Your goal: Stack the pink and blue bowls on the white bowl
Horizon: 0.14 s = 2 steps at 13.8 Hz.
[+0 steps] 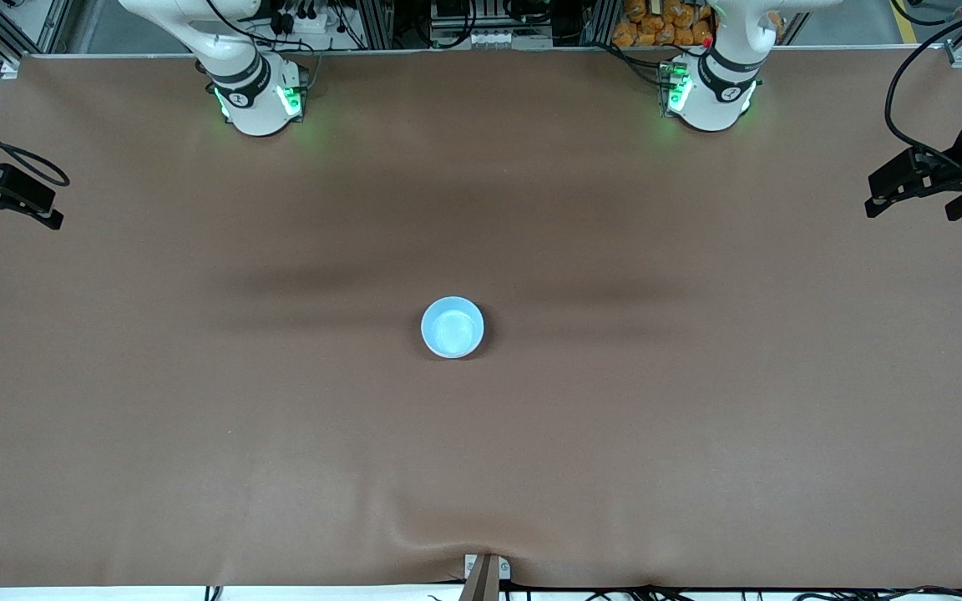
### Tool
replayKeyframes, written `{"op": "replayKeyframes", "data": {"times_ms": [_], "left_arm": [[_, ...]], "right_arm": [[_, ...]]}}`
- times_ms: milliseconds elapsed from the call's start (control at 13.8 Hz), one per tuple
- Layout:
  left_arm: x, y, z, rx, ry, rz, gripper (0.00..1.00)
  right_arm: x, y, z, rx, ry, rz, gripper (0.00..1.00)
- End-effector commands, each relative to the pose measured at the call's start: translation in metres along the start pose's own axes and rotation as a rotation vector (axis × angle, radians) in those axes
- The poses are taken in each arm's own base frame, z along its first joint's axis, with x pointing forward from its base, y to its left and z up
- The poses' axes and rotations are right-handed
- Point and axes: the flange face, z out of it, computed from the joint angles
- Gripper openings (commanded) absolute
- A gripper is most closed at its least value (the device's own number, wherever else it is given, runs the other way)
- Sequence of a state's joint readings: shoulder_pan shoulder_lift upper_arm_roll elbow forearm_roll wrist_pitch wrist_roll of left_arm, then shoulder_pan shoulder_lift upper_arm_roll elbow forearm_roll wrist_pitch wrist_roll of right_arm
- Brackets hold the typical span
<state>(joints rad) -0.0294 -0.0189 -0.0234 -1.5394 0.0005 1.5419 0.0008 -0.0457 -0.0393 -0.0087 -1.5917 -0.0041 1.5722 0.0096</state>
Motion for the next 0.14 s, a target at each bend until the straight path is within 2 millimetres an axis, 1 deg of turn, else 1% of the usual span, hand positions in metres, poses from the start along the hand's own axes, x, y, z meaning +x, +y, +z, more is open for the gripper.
{"op": "replayKeyframes", "data": {"times_ms": [0,72], "left_arm": [[-0.0008,0.0041,-0.0029,-0.010,-0.001,-0.003,1.00],[-0.0008,0.0033,-0.0029,-0.010,-0.001,-0.004,1.00]], "right_arm": [[0.0023,-0.0038,-0.0016,-0.014,-0.010,0.025,1.00],[0.0022,-0.0038,-0.0009,-0.014,-0.012,0.024,1.00]]}}
